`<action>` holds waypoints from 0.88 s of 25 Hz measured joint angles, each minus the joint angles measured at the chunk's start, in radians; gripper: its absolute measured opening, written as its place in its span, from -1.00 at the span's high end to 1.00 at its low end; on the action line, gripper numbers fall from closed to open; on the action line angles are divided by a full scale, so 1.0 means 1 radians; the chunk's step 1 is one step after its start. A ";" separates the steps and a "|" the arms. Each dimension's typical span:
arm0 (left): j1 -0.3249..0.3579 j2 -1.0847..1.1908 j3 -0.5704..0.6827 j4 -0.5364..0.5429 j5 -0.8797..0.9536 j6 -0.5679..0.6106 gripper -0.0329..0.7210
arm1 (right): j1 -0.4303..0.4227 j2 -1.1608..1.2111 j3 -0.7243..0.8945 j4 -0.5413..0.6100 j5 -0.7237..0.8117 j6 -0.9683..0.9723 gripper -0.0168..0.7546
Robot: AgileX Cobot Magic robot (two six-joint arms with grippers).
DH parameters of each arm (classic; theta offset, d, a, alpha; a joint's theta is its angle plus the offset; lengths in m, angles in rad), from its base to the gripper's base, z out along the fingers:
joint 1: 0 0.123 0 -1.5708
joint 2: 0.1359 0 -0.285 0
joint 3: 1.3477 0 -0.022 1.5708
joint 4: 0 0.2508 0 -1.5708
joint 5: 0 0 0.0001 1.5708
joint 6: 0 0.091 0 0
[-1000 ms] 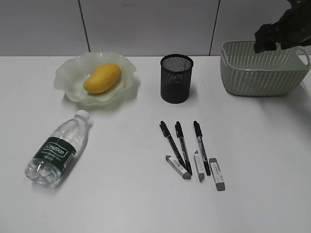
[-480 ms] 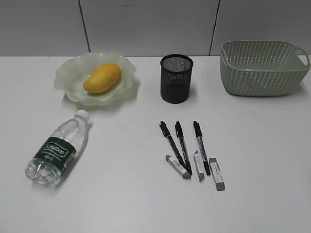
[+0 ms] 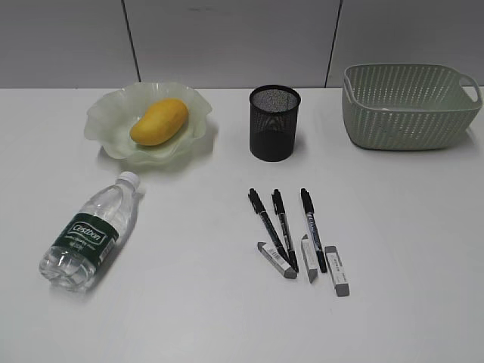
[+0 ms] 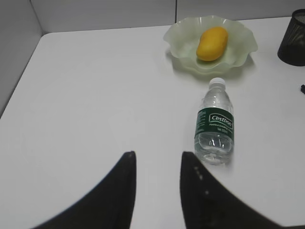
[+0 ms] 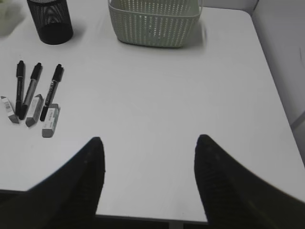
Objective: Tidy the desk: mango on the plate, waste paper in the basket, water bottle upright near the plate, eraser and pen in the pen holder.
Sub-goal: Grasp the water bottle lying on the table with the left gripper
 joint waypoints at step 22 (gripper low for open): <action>0.000 0.000 0.001 0.000 -0.001 0.000 0.28 | 0.000 -0.047 0.089 -0.035 -0.044 0.011 -0.19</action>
